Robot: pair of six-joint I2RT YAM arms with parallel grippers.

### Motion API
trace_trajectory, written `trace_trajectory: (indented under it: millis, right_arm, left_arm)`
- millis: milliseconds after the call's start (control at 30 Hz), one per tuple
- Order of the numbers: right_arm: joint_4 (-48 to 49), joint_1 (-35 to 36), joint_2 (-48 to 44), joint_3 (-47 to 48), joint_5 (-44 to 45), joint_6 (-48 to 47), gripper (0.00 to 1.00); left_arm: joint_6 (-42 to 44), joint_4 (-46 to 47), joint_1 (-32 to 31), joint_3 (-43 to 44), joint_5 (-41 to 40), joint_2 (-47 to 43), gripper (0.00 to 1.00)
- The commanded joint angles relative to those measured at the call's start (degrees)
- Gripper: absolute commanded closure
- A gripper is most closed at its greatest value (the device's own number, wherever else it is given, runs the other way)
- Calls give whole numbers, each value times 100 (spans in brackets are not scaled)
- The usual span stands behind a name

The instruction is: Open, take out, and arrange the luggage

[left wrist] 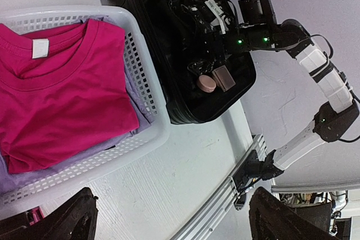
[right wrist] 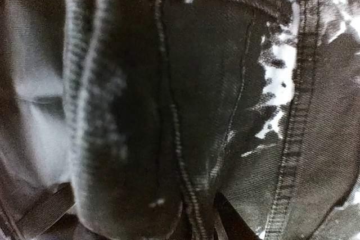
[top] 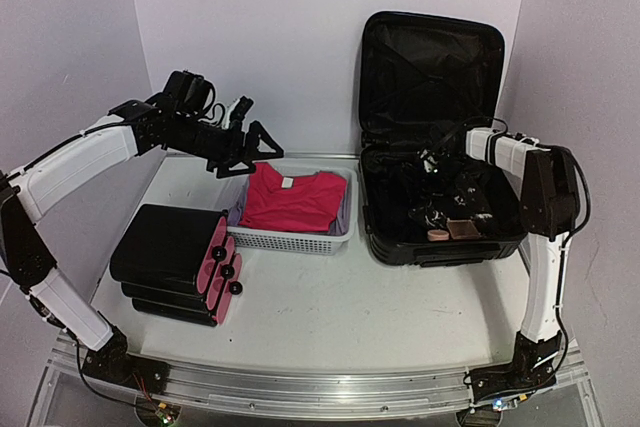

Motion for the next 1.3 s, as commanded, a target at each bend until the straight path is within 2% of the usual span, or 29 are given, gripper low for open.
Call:
trace_trajectory:
  millis: [0, 67, 200, 300, 533, 767, 933, 1133, 1267]
  right_arm:
    - [133, -299, -327, -124, -1053, 98, 62]
    - [217, -420, -342, -187, -1366, 125, 67]
    - [250, -581, -358, -200, -1533, 139, 88]
    - [263, -639, -431, -188, -1607, 61, 99]
    - [334, -822, -939, -167, -2089, 142, 100]
    - [617, -1047, -1687, -251, -3001, 521, 100]
    - [839, -1151, -2133, -273, -3408, 868, 100]
    - [1150, -1196, -2700, -409, -3400, 1174, 100]
    - [1184, -1195, -2896, -307, -3374, 1234, 100]
  left_arm:
    - [-146, 375, -40, 206, 194, 36, 6]
    - [-247, 455, -52, 196, 260, 62, 4]
    - [-467, 509, -75, 178, 238, 201, 1]
    - [-650, 538, -135, 183, 180, 282, 1]
    - [-918, 670, -190, 146, 130, 449, 2]
    - [-918, 774, -178, 176, 113, 606, 5]
    - [-780, 750, 153, 58, 117, 477, 5]
    - [-522, 684, 622, -212, 93, 232, 6]
    - [35, 155, 792, -156, -412, 157, 5]
